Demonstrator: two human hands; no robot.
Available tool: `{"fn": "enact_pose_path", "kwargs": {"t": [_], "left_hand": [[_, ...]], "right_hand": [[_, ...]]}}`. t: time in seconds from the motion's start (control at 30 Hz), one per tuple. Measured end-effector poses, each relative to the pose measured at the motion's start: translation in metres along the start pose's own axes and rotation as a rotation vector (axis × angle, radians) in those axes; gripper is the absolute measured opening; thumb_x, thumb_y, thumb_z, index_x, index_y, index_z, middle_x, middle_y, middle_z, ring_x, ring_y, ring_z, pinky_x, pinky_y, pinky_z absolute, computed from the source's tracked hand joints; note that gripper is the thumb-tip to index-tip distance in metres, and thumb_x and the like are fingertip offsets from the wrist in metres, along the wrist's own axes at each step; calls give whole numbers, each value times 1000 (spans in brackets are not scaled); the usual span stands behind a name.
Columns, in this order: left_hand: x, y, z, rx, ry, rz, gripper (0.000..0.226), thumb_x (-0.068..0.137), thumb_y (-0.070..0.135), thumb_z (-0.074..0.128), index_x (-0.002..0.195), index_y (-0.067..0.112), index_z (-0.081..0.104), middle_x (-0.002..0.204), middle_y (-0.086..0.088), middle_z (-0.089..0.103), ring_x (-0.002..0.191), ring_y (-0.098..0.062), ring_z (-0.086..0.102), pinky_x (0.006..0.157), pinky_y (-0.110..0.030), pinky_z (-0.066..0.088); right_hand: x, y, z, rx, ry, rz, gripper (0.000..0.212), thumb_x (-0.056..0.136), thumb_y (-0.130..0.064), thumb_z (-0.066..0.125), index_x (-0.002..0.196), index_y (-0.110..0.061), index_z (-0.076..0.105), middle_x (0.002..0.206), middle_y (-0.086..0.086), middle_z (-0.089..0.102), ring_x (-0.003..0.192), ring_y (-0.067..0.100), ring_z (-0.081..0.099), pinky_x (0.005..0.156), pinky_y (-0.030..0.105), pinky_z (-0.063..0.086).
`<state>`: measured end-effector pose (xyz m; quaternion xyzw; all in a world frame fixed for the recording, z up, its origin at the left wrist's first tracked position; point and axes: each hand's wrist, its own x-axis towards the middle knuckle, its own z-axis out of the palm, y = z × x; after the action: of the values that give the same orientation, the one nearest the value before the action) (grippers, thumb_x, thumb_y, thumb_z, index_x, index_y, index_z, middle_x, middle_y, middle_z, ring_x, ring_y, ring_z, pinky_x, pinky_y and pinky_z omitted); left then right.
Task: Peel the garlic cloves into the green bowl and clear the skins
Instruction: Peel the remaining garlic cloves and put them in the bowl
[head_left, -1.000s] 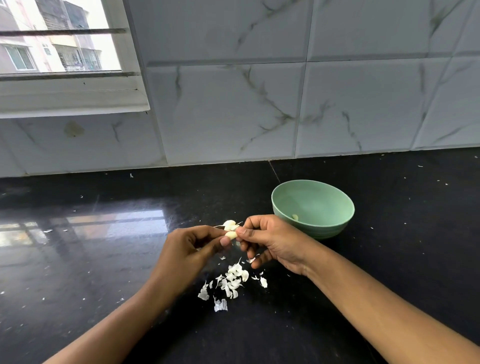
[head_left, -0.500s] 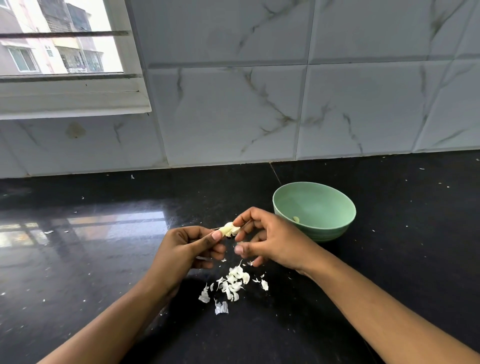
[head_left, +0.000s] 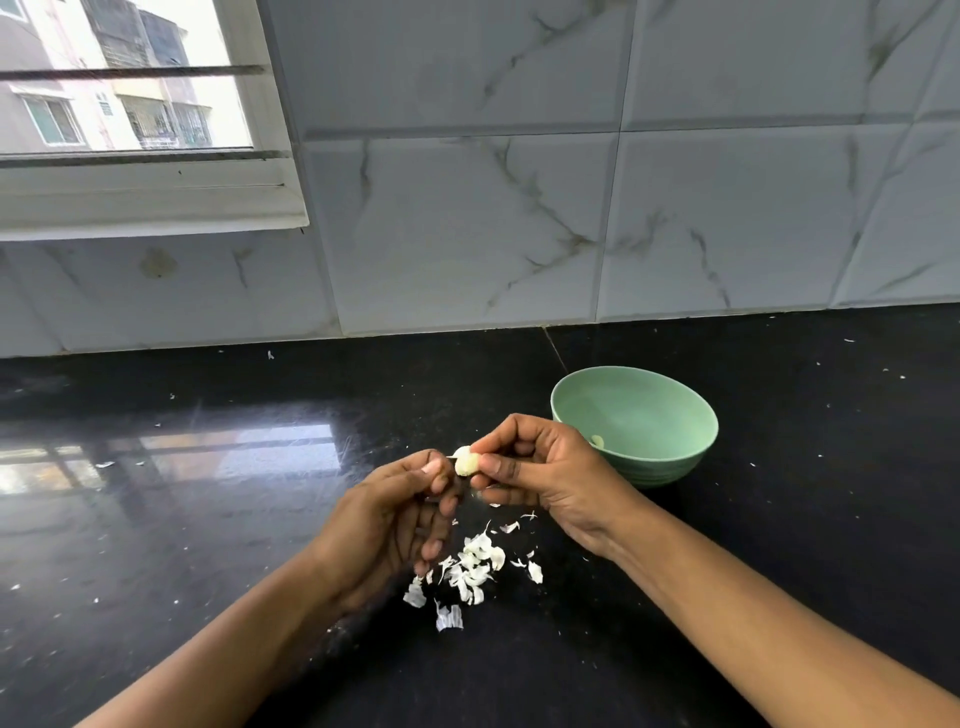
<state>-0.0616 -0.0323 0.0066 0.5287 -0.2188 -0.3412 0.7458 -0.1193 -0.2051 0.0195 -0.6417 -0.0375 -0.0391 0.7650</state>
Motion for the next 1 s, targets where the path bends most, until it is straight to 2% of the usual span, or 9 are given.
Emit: {"fn": "enact_pose_path", "kwargs": {"t": [0.07, 0.17, 0.27, 0.43, 0.57, 0.67, 0.83, 0.93, 1.0], "left_hand": [[0, 4, -2, 57, 71, -10, 28, 81, 35, 52, 62, 17, 42, 60, -4, 42, 38, -17, 38, 35, -18, 31], [-1, 2, 1, 442, 147, 51, 56, 89, 63, 36, 57, 18, 43, 53, -3, 46, 42, -19, 43, 41, -22, 33], [-3, -2, 8, 525, 103, 83, 54, 88, 58, 38, 70, 11, 57, 58, -4, 57, 46, -20, 53, 40, -22, 38], [-2, -4, 9, 237, 52, -40, 41, 87, 42, 51, 59, 15, 59, 54, -5, 50, 37, -16, 46, 33, -19, 37], [-4, 0, 2, -47, -172, -177, 27, 72, 38, 75, 69, 13, 64, 62, -4, 53, 38, -12, 50, 31, -19, 41], [-4, 0, 0, -166, -254, -148, 26, 68, 27, 83, 74, 12, 63, 65, -4, 52, 40, -12, 53, 33, -21, 45], [0, -2, 1, -147, -144, -57, 31, 67, 34, 83, 72, 13, 60, 65, -7, 51, 40, -15, 50, 37, -26, 50], [-1, -1, 5, 157, 20, 12, 35, 80, 48, 56, 67, 16, 61, 61, -6, 51, 42, -18, 48, 43, -29, 51], [-1, -3, 9, 350, 89, 103, 36, 82, 46, 49, 63, 18, 62, 57, -4, 50, 42, -18, 47, 45, -29, 49]], "right_hand": [[1, -1, -2, 3, 9, -4, 9, 82, 6, 63, 87, -2, 63, 77, 7, 68, 66, 11, 67, 63, 23, 59], [1, -1, -3, -33, 9, -9, 10, 80, 5, 65, 85, -3, 63, 74, 6, 67, 63, 11, 66, 61, 23, 58], [0, 2, 1, -133, -25, -28, 12, 79, 3, 68, 83, -7, 62, 74, 3, 66, 62, 8, 64, 58, 20, 56], [-1, 2, 3, -251, -110, -126, 13, 82, 1, 67, 87, -10, 62, 74, 1, 66, 67, 7, 61, 64, 18, 53], [-3, -3, 1, -176, -181, -166, 12, 83, 6, 62, 87, -4, 59, 76, 1, 69, 73, 10, 66, 67, 19, 52], [-3, -5, -1, -107, -148, -179, 18, 80, 12, 61, 82, -6, 59, 81, -1, 67, 77, 11, 65, 67, 19, 53], [0, -3, -2, -75, -54, -149, 14, 79, 9, 64, 80, -4, 59, 73, 1, 67, 65, 9, 63, 60, 20, 55], [0, 0, -1, -123, -53, -135, 13, 80, 6, 65, 81, -5, 59, 73, 2, 66, 63, 8, 62, 61, 21, 55], [-1, 1, 2, -170, -86, -135, 12, 81, 5, 65, 83, -4, 58, 72, 3, 66, 63, 9, 62, 60, 20, 54]]}}
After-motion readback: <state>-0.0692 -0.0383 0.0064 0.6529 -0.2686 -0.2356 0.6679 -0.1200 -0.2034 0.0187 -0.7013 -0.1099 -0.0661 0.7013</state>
